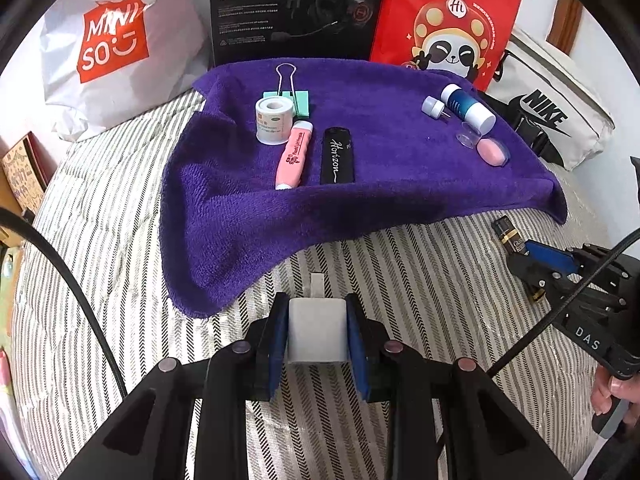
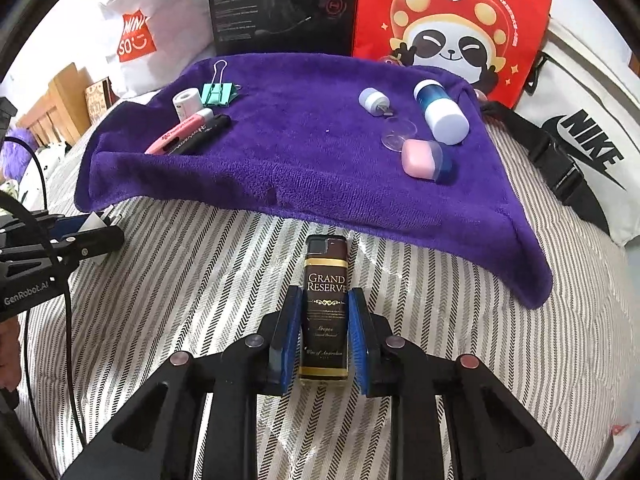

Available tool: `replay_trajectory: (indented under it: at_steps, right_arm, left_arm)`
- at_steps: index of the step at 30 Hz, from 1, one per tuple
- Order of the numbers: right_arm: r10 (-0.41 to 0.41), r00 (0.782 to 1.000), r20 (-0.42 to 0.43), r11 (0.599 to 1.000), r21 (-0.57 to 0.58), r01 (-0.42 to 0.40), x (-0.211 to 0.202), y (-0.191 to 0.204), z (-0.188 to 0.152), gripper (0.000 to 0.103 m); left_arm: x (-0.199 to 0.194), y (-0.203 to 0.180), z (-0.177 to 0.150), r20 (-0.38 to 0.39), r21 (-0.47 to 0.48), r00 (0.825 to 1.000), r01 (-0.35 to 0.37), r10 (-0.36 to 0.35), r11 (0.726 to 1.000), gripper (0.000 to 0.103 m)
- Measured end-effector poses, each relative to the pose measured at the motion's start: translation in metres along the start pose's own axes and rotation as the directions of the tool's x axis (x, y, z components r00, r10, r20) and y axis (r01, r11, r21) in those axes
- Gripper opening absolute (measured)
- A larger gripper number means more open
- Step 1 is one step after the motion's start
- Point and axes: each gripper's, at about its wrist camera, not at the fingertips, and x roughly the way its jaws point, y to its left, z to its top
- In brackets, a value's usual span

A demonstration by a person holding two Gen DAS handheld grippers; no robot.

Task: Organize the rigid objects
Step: 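Grasp the gold-and-black Grand Reserve tube with the right gripper while the left holds the charger, then carry the charger and tube onto the towel and lower both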

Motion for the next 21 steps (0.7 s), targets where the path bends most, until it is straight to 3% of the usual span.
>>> replay_trajectory:
  at_steps: [5, 8, 12, 21]
  right_arm:
    - [0.027, 0.999, 0.021, 1.0, -0.009, -0.027, 0.0, -0.004, -0.002, 0.024]
    - [0.058, 0.998, 0.007, 0.998, 0.0, -0.058, 0.0, -0.009, 0.0, 0.023]
    - [0.112, 0.994, 0.004, 0.993, 0.022, -0.112, -0.01, -0.015, 0.0, 0.023]
    - [0.147, 0.987, 0.066, 0.989, -0.007, -0.147, -0.047, -0.016, 0.014, 0.023]
  left_arm:
    - [0.001, -0.002, 0.002, 0.0, 0.018, 1.0, -0.011, 0.011, 1.0, 0.025]
    - [-0.002, 0.002, 0.004, -0.015, 0.003, 1.0, 0.023, -0.023, 1.0, 0.025]
    - [-0.02, 0.01, 0.003, 0.014, -0.021, 0.999, 0.032, -0.032, 0.999, 0.025]
    - [-0.048, 0.01, 0.022, 0.07, -0.013, 0.997, 0.047, -0.046, 0.999, 0.025]
